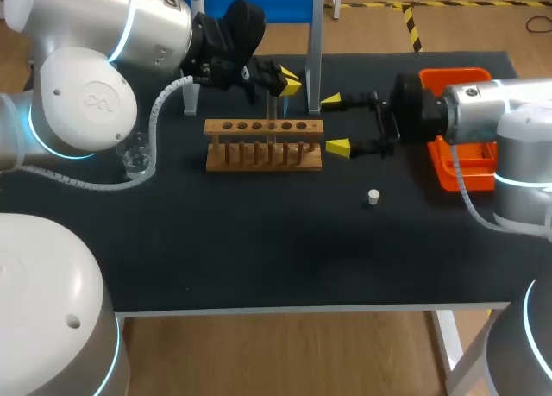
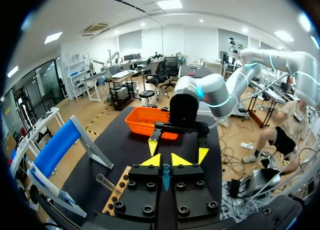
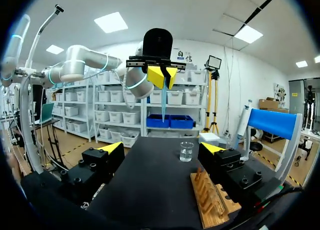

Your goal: Invert the test tube, pick up the pipette, mount the tip to pipette, aspirate from beaker and dispense into the tube, eject the tip, return the pipette, and cap with the stopper.

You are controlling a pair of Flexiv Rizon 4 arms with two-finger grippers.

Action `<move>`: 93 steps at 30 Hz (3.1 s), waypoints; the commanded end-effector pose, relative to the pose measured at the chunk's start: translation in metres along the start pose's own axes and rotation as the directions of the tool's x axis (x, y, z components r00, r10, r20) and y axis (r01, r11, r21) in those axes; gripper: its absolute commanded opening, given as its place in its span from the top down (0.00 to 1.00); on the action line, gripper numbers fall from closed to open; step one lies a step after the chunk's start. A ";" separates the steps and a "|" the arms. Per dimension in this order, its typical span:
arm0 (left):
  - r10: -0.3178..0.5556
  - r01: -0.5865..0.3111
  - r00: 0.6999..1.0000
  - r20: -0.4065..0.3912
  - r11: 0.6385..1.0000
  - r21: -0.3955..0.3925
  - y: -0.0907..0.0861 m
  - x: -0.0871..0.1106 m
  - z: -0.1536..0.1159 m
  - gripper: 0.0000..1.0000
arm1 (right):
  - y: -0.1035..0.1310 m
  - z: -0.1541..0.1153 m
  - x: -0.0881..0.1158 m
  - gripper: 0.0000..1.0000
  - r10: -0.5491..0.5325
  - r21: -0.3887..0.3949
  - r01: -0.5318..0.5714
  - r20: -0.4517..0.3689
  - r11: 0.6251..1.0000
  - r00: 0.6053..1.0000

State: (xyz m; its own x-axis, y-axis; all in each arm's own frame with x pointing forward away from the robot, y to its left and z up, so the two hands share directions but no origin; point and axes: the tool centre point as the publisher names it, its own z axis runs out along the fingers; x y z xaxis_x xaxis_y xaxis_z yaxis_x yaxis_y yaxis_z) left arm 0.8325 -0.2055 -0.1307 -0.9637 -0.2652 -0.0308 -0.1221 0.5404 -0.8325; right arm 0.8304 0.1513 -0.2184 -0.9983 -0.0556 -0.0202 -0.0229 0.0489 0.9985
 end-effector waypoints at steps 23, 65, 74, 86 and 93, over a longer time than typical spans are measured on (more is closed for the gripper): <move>-0.001 0.001 1.000 -0.002 1.000 -0.003 0.000 0.000 -0.001 1.00 | 0.035 0.040 0.005 0.24 0.052 -0.041 -0.054 -0.056 0.998 0.997; -0.001 0.001 1.000 -0.002 1.000 -0.003 0.000 0.000 -0.001 1.00 | 0.055 0.068 -0.006 0.51 0.034 -0.039 -0.037 -0.092 0.999 0.995; -0.001 0.001 1.000 -0.002 1.000 -0.003 0.000 0.000 -0.001 1.00 | 0.055 0.072 -0.006 0.58 0.036 -0.038 -0.040 -0.100 0.998 0.994; -0.001 0.001 1.000 -0.002 1.000 -0.003 0.000 0.000 -0.001 1.00 | 0.056 0.074 -0.004 0.71 0.035 -0.045 -0.040 -0.103 0.998 0.994; -0.001 0.001 1.000 -0.002 1.000 -0.003 0.000 0.000 -0.001 1.00 | 0.056 0.074 -0.002 0.74 0.036 -0.053 -0.041 -0.105 0.998 0.994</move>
State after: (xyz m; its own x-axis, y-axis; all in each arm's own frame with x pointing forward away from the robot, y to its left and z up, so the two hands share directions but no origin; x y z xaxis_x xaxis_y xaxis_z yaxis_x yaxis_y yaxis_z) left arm 0.8326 -0.2055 -0.1309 -0.9637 -0.2651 -0.0308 -0.1220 0.5400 -0.8328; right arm 0.8272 0.2292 -0.1650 -0.9875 -0.1563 0.0213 0.0215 0.0000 0.9998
